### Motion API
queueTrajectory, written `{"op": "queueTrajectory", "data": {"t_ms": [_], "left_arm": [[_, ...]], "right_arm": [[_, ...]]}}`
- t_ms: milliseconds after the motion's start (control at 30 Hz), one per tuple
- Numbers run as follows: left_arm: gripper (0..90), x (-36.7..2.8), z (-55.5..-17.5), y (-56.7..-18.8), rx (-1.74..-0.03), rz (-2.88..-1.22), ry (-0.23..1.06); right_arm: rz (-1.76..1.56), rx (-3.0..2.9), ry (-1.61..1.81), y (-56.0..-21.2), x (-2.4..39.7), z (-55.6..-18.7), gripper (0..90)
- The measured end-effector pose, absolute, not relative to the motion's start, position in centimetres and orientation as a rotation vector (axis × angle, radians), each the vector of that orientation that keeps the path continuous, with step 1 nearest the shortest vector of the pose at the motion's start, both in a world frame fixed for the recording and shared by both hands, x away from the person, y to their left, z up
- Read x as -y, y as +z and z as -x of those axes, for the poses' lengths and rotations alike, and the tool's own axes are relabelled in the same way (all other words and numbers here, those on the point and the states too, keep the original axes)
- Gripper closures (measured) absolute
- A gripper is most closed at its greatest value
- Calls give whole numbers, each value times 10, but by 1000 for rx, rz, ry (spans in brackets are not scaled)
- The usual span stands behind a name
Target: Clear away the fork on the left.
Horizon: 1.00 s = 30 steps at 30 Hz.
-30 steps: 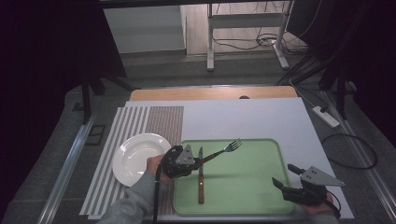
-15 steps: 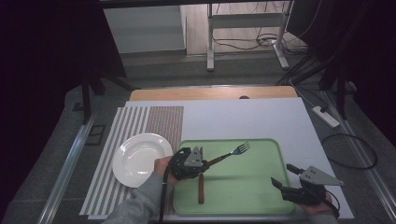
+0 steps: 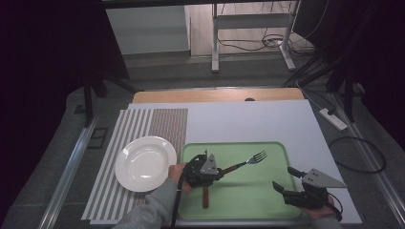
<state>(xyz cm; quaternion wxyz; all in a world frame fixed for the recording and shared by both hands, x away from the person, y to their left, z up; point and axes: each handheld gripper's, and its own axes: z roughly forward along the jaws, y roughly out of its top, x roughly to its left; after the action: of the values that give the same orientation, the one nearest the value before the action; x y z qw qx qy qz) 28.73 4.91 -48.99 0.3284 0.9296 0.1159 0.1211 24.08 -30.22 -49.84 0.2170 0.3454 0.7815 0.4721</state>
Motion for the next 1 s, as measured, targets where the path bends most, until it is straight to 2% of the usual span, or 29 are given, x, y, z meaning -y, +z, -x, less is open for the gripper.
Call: {"op": "queueTrajectory", "data": {"t_ms": [300, 1000], "left_arm": [[759, -38, -289, -494, -307, -2434, 301], [759, -17, -289, -496, -288, -2431, 292]], "right_arm": [[-929, -2197, 1310, -499, 289, -241, 221], [-892, -2254, 1376, -502, 259, -241, 318]]}}
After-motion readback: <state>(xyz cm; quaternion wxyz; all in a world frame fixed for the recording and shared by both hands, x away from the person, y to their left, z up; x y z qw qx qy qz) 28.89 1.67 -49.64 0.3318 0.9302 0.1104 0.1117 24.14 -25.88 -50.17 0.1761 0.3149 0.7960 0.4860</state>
